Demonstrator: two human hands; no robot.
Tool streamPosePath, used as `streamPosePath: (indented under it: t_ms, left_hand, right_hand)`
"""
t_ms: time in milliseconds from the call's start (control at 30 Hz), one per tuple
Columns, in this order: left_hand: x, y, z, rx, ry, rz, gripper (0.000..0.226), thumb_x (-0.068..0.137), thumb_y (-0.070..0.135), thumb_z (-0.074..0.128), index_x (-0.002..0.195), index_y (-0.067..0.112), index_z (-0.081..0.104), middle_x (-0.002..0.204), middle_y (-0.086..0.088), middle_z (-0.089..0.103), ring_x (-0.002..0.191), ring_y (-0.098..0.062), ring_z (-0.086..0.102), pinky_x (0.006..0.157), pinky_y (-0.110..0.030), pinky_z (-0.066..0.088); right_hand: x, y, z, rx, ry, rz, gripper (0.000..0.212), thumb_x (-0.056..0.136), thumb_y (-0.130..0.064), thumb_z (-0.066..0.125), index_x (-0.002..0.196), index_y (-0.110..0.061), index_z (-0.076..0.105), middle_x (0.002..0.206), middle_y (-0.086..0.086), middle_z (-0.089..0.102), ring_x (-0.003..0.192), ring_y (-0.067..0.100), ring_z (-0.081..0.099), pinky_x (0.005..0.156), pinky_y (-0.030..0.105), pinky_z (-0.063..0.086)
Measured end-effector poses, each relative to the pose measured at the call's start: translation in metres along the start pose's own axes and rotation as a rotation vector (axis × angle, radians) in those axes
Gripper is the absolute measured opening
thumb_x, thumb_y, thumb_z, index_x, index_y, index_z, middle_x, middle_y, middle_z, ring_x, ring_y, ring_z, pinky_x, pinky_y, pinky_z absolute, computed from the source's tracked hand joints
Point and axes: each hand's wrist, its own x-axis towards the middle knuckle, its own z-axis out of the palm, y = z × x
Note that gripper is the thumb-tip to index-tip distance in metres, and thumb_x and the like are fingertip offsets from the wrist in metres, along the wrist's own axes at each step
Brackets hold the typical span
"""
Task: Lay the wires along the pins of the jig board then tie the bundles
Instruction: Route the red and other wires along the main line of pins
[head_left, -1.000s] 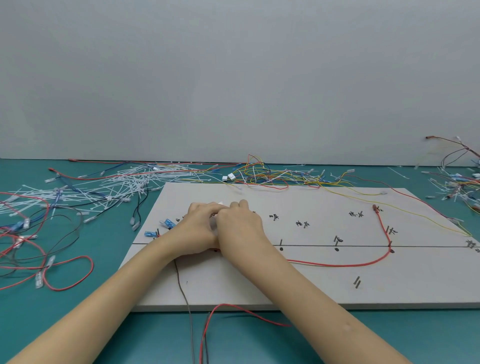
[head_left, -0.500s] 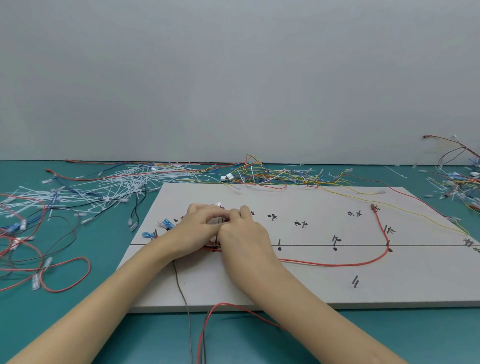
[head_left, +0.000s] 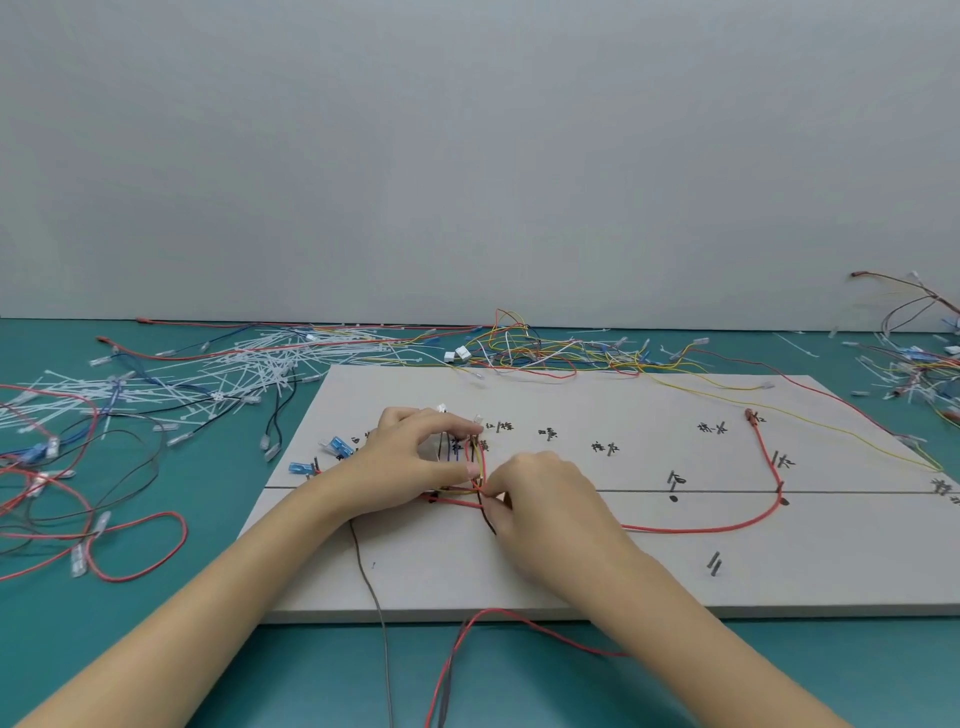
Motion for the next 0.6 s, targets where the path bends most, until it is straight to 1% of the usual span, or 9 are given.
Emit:
streamPosePath:
  t_ms: [67,100,167,233,300,400,467,533,600]
  left_hand:
    - [0.000,0.000,0.000,-0.007,0.005,-0.008,0.042,0.082,0.040,0.073,0.119,0.052,0.057,0.129,0.025,0.050,0.130,0.002,0.019,0.107,-0.020,0.021]
    - [-0.001,0.001,-0.001,-0.009,0.005,-0.005,0.042,0.082,0.040,0.074,0.118,0.052,0.058,0.129,0.024,0.051,0.131,0.002,0.019,0.108,-0.021,0.021]
    - [-0.003,0.002,0.000,-0.017,0.011,0.020,0.039,0.078,0.048,0.074,0.114,0.053,0.061,0.126,0.025,0.052,0.129,0.004,0.019,0.107,-0.020,0.021]
    - [-0.004,0.004,0.001,-0.015,0.028,0.058,0.038,0.067,0.063,0.069,0.104,0.055,0.066,0.122,0.028,0.053,0.126,0.004,0.022,0.106,-0.020,0.019]
    - [-0.004,0.006,0.002,0.009,0.056,0.081,0.035,0.060,0.069,0.064,0.092,0.055,0.071,0.120,0.030,0.054,0.123,0.004,0.024,0.107,-0.023,0.020]
    - [-0.005,0.009,0.002,0.117,0.071,0.108,0.024,0.058,0.069,0.063,0.079,0.058,0.070,0.119,0.033,0.053,0.122,0.003,0.024,0.106,-0.030,0.019]
    - [-0.006,0.011,0.001,0.197,0.066,0.120,0.018,0.058,0.069,0.062,0.074,0.062,0.066,0.118,0.035,0.051,0.120,0.002,0.024,0.097,-0.028,0.017]
    - [-0.007,0.014,0.001,0.223,0.071,0.109,0.014,0.061,0.067,0.065,0.074,0.061,0.065,0.117,0.034,0.051,0.118,0.002,0.024,0.090,-0.024,0.015]
    - [-0.008,0.017,0.002,0.223,0.082,0.095,0.011,0.066,0.059,0.073,0.074,0.058,0.066,0.116,0.032,0.053,0.116,0.002,0.024,0.088,-0.023,0.015]
  right_hand:
    - [-0.003,0.007,-0.002,0.134,-0.020,0.025,0.021,0.087,-0.014,0.048,0.073,-0.009,0.062,0.072,0.014,0.062,0.072,0.034,0.052,0.062,0.036,0.048]
    - [-0.003,0.011,-0.004,0.192,-0.026,0.036,0.022,0.085,-0.013,0.050,0.068,-0.006,0.063,0.065,0.015,0.061,0.068,0.033,0.054,0.063,0.036,0.050]
    - [-0.002,0.019,-0.007,0.290,-0.063,0.074,0.022,0.084,-0.013,0.055,0.068,-0.007,0.067,0.060,0.012,0.063,0.058,0.025,0.057,0.058,0.032,0.050]
    - [0.001,0.027,-0.010,0.433,-0.130,0.144,0.018,0.086,-0.017,0.061,0.075,-0.013,0.074,0.054,0.001,0.063,0.047,0.014,0.056,0.047,0.023,0.045]
    - [0.003,0.035,-0.012,0.564,-0.193,0.202,0.015,0.086,-0.015,0.064,0.077,-0.013,0.075,0.049,-0.004,0.059,0.043,0.012,0.052,0.040,0.019,0.039]
    - [0.003,0.047,-0.019,0.669,-0.304,0.233,0.012,0.084,-0.015,0.069,0.077,-0.007,0.075,0.049,-0.003,0.053,0.041,0.014,0.044,0.036,0.018,0.035]
    - [0.002,0.055,-0.028,0.665,-0.378,0.249,0.014,0.082,-0.020,0.072,0.079,-0.007,0.075,0.049,-0.003,0.049,0.038,0.011,0.038,0.034,0.018,0.030]
    - [0.000,0.066,-0.038,0.711,-0.434,0.273,0.018,0.081,-0.025,0.074,0.082,-0.007,0.075,0.046,-0.005,0.042,0.036,0.010,0.030,0.035,0.017,0.025]
    - [0.000,0.078,-0.050,0.812,-0.422,0.300,0.017,0.080,-0.025,0.074,0.082,-0.009,0.076,0.044,-0.005,0.036,0.035,0.010,0.025,0.036,0.015,0.021]
